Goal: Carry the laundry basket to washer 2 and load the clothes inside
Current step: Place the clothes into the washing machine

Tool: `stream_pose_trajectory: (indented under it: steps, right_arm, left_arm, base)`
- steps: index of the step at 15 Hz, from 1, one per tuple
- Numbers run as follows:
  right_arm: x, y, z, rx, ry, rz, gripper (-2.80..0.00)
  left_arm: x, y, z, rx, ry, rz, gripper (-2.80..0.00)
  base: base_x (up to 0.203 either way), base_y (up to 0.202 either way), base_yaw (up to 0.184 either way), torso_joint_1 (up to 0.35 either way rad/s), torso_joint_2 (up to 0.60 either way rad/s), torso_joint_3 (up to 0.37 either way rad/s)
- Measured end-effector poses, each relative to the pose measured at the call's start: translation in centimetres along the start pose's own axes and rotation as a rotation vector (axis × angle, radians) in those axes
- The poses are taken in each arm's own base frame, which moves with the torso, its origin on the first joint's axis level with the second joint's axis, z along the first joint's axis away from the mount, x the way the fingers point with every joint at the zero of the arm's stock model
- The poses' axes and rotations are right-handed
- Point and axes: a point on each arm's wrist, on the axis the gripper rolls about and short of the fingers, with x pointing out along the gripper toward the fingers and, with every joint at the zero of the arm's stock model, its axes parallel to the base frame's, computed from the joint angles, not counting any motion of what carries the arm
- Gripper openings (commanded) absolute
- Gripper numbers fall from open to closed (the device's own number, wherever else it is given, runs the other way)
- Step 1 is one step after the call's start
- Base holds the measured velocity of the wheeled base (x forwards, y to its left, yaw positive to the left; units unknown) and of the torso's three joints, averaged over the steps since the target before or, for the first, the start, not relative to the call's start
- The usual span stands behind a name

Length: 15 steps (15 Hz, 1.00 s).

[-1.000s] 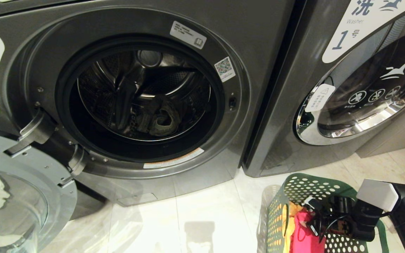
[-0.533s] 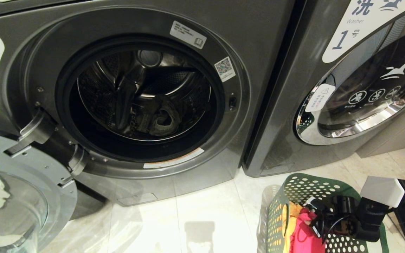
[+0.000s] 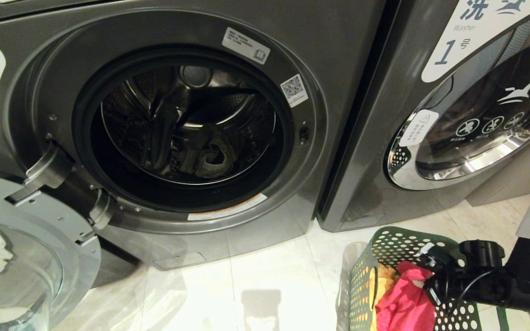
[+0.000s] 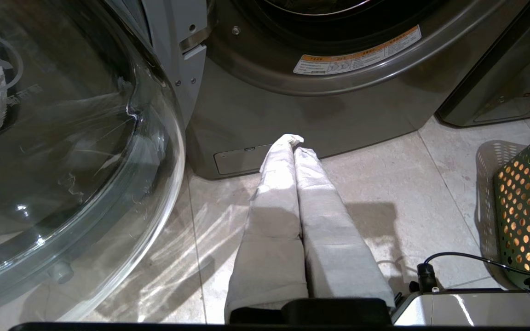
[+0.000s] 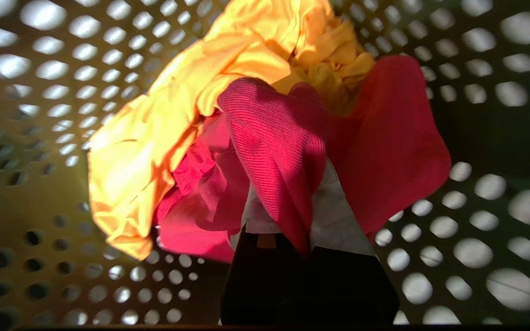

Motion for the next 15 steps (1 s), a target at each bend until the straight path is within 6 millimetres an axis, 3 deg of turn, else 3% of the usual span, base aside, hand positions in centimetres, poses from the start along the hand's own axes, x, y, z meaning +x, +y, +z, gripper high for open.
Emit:
stream_pose_trajectory:
  steps: [7,10,15]
  right_arm:
    - [-13.7,5.1,3.8,-0.045,-0.145,-0.071,-2.80]
    - [-18.7,7.7,5.2,-0.106,-0.284,-0.135,-2.80]
    - [-24.9,9.6,8.6,-0.234,-0.583,-0.281,-2.80]
  left_arm:
    - [0.0,0.0,0.0,0.000,0.000,0.000,-2.80]
    - [0.0,0.0,0.0,0.000,0.000,0.000,-2.80]
    - [0.0,0.0,0.0,0.000,0.000,0.000,-2.80]
  base:
    - [0.000,0.000,0.000,0.000,0.00,0.000]
    - [0.000,0.000,0.000,0.000,0.00,0.000]
    - [0.000,0.000,0.000,0.000,0.00,0.000]
